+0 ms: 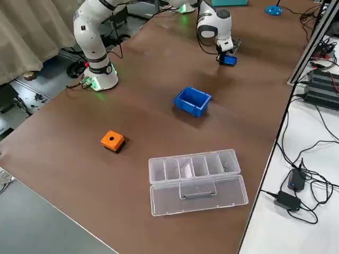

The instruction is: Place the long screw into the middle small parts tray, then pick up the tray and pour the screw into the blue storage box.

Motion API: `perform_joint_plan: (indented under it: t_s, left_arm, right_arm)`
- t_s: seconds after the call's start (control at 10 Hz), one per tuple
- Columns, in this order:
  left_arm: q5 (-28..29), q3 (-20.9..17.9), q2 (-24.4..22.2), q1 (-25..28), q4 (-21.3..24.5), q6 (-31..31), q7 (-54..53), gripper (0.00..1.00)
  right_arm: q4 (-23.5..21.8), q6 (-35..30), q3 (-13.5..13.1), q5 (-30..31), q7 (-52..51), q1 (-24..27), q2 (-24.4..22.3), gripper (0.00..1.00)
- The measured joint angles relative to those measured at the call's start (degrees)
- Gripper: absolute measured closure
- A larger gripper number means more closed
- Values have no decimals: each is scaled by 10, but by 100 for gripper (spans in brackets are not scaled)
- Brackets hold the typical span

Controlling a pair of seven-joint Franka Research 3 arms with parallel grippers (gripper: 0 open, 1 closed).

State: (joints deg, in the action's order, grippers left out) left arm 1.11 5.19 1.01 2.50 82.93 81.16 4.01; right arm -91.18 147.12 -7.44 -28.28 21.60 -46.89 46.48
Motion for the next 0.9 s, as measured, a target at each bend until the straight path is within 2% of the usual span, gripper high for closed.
perform_joint_plan:
  t_s: [0.1,0.4,0.6,0.9]
  left_arm:
    - [0,1,1,-1,0,0,1,0]
    - [0,2,1,-2,0,7,1,0]
    - [0,0,2,-1,0,8,1,0]
    - [0,-1,2,0,0,8,1,0]
  right_arm:
    - [0,0,0,0,-1,0,0,80]
    - [1,12,0,0,-3,-1,-1,93]
    - [3,12,0,-2,-3,-1,-2,95]
    - [6,13,-1,-43,-3,0,-2,96]
